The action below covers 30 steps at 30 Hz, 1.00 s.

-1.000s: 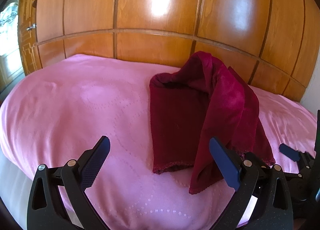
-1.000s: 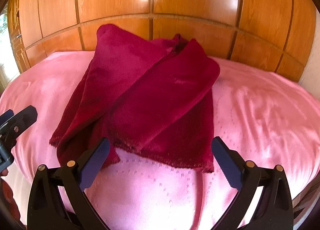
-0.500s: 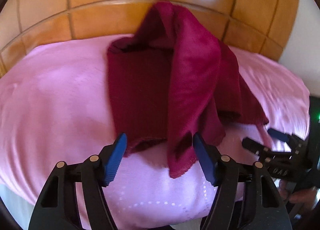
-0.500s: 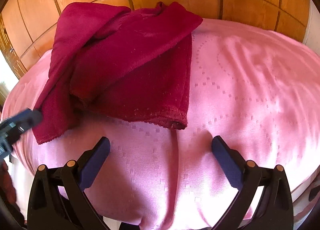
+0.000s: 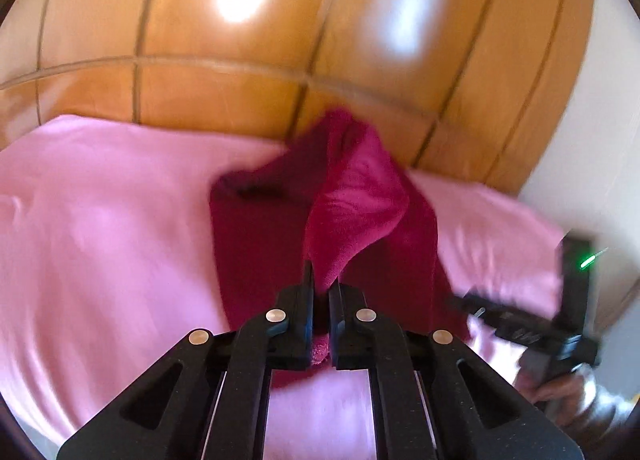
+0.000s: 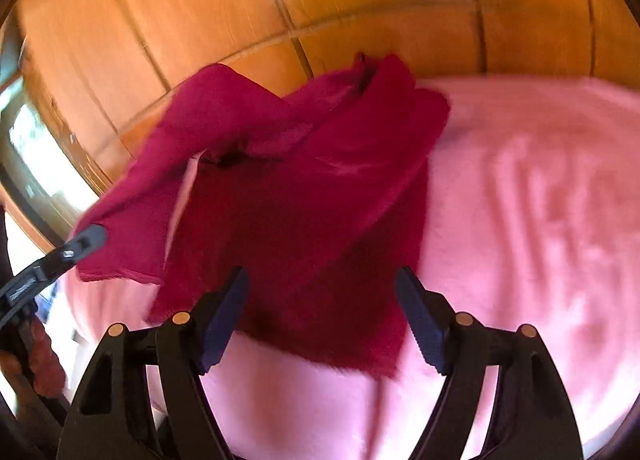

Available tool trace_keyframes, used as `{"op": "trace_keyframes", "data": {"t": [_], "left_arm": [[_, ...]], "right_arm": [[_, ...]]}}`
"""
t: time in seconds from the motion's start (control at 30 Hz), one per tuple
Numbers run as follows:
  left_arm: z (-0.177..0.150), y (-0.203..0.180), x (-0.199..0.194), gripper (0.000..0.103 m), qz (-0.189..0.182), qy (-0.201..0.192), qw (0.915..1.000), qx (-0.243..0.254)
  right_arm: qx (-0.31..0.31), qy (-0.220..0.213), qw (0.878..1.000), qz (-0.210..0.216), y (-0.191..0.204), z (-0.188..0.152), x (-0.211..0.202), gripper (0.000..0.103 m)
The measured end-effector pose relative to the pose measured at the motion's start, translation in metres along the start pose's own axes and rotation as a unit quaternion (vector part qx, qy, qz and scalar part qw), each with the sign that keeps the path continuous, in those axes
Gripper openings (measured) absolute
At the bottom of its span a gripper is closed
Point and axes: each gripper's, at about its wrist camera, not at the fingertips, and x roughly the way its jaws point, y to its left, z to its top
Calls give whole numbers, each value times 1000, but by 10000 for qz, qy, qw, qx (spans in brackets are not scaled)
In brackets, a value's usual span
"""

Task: Fold small clothes
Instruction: 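Grasp the sweater edge with the left tool while the right tool grasps another edge, then lift the sweater with both tools and shake it out flat onto the bed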

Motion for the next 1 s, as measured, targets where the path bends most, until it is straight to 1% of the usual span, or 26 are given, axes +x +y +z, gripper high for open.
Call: {"op": "trace_keyframes", "data": {"t": [0.03,0.07,0.1,0.13,0.17,0.2,0.27,0.33,0.4,0.47,0.5,0.57,0.6,0.63,0.67,0.7,0.83,0.87,0.9,0.93,1.0], "left_arm": [[11,10,-5,4,16,-114,9999,-123],[19,17,-8,4,21,-205,9995,-218],[28,26,-11,4,37,-282,9991,-322],[39,37,-15,4,104,-376,9982,-449],[46,44,-19,4,165,-437,9976,-514],[52,53,-24,4,243,-515,9966,-598],[68,75,-32,4,471,-653,9937,-778],[81,95,-36,4,771,-758,9903,-875],[93,116,-38,4,1175,-798,9851,-971],[102,138,-35,4,1620,-768,9783,-1038],[106,148,-33,4,1785,-739,9753,-1074],[113,171,-28,4,2202,-659,9663,-1157],[116,180,-24,4,2346,-618,9627,-1196],[120,193,-20,3,2525,-566,9575,-1276],[122,201,-19,3,2634,-528,9542,-1313],[125,209,-14,4,2766,-459,9505,-1335],[135,241,9,4,3086,-202,9383,-1545],[138,249,18,4,3198,-122,9333,-1627],[141,254,24,4,3264,-80,9304,-1665],[143,260,29,4,3333,-51,9276,-1684],[147,272,40,4,3501,2,9186,-1834]], "right_arm": [[121,132,9998,-9,-3,6,11,75],[215,259,9994,-73,-1,7,19,71],[320,370,9988,-38,-4,8,26,66],[432,488,9978,108,-6,10,33,55],[441,524,9975,165,-6,13,38,48],[377,510,9979,161,-6,15,40,44],[171,469,9985,227,-2,23,40,19],[37,275,9994,208,-3,32,32,8],[-59,-3,9999,150,-4,46,22,7],[-151,-370,9992,-57,-10,66,10,7],[-145,-493,9986,-140,-15,73,3,7],[-77,-834,9955,-447,-36,95,-15,7],[-35,-939,9939,-571,-47,103,-21,6],[57,-1104,9907,-797,-63,117,-28,6],[116,-1174,9889,-901,-72,124,-32,6],[251,-1269,9857,-1078,-89,138,-36,6],[845,-1431,9737,-1557,-147,180,-39,6],[964,-1449,9702,-1684,-161,189,-41,6],[1055,-1463,9664,-1832,-171,197,-40,6],[1186,-1453,9619,-1990,-186,207,-39,6],[1352,-1369,9560,-2212,-205,221,-31,6]]}}
